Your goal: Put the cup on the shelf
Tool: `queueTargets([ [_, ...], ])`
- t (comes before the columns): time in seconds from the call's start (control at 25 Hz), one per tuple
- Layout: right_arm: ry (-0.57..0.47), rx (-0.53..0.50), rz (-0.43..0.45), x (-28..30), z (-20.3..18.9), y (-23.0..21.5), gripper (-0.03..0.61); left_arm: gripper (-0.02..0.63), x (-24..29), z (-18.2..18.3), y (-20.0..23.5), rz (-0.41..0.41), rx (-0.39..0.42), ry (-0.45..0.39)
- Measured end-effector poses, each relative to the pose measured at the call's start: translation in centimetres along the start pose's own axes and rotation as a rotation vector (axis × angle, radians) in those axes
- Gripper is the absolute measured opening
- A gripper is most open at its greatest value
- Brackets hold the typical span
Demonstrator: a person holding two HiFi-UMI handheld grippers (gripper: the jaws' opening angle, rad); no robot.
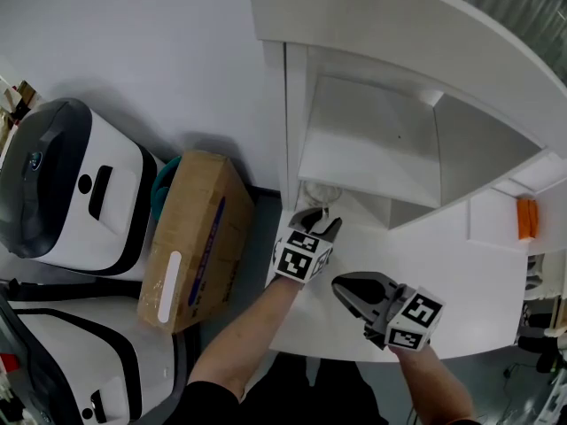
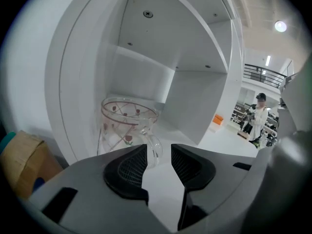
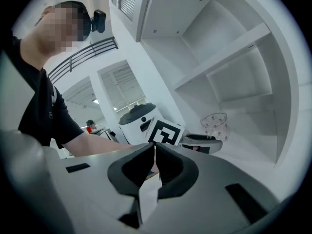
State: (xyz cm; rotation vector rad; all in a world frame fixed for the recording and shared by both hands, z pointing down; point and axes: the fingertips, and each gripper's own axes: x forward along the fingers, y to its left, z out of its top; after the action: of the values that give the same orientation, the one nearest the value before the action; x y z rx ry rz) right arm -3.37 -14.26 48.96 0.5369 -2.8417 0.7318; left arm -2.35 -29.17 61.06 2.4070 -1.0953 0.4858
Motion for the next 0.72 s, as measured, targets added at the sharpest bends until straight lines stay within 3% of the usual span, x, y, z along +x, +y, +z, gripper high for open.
queueTargets([
  [0.2,0.023,-0.003,0.009,0.2,-0.6,0.0,0.018,0.16,-1.4,0.5,0.3,0.053,-0.029,-0.061],
  [0.4,0.013,-0.034,0.021,0.3,0.7,-0.6,0.018,0.154,-2.0,-0.6,0.1,0.089,0.04,-0.014],
  [0.52,-0.009,-0.044,0.014,0.2,1.7,-1.1,0.018,0.066,-2.5,-1.0,0.3,0.104,0.028,-0.014],
  [0.72,-0.006,-0.059,0.014,0.2,2.1,-1.4,0.018,0.041,-3.2,-1.3,0.2,0.105,0.024,-0.012],
])
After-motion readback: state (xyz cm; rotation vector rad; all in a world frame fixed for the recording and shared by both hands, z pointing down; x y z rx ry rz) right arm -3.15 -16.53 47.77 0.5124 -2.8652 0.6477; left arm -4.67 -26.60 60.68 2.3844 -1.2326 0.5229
